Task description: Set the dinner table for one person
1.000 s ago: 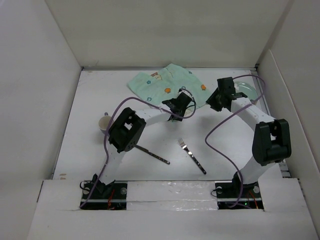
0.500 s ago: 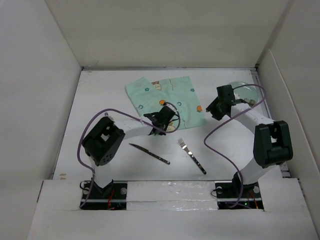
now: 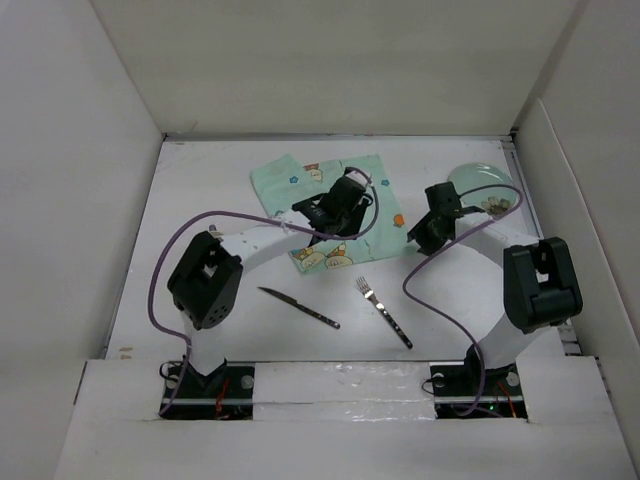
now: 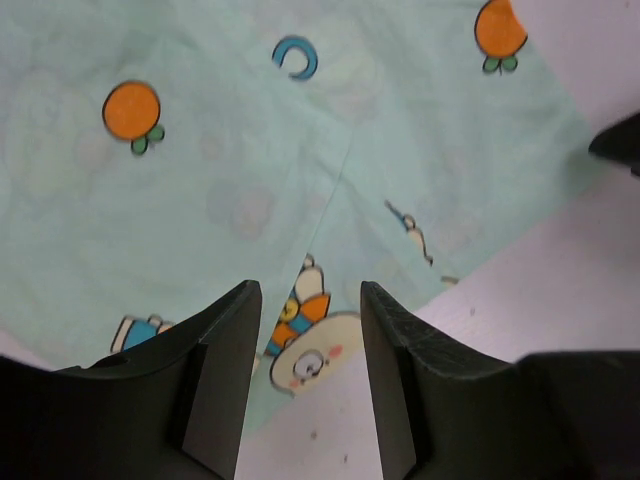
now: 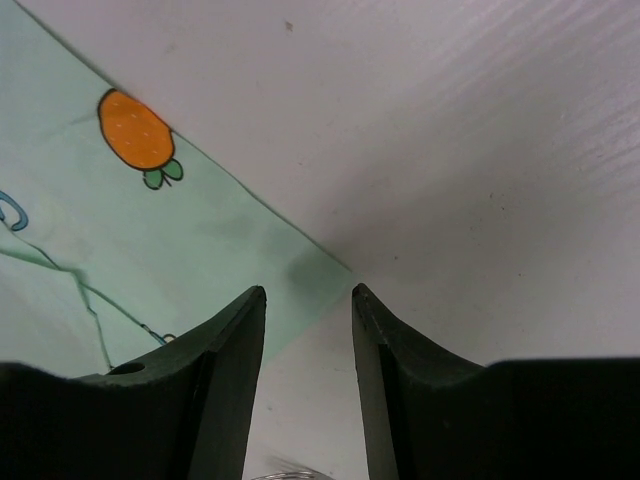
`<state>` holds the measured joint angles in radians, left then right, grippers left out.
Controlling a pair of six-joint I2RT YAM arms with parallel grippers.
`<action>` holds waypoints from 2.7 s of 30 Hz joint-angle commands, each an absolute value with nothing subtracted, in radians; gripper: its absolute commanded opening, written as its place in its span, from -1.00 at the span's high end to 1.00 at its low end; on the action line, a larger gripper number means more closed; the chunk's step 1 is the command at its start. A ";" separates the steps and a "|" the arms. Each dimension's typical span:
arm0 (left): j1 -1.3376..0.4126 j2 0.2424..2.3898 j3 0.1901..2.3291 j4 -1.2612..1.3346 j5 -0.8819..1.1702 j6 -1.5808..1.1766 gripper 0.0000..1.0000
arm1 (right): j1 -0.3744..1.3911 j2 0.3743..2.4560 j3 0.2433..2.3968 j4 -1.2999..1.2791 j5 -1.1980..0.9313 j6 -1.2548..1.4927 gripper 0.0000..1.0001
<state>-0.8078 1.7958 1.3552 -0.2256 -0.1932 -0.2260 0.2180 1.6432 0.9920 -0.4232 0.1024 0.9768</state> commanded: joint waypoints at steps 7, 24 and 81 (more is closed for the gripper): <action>-0.819 2.043 1.563 -0.241 -0.222 -0.229 0.01 | 0.267 1.669 0.999 -0.514 0.101 1.032 0.09; -0.828 2.128 1.592 -0.158 -0.296 -0.226 0.05 | 0.279 1.759 1.057 -0.535 0.066 1.132 0.36; -0.528 1.433 1.542 -0.233 -0.252 -0.242 1.00 | 0.322 1.258 1.167 -0.561 0.284 0.825 1.00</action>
<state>-0.5518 1.5459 1.5608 -0.2314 -0.2783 -0.2203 0.3077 1.3209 1.1385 -0.5285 0.2340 0.8841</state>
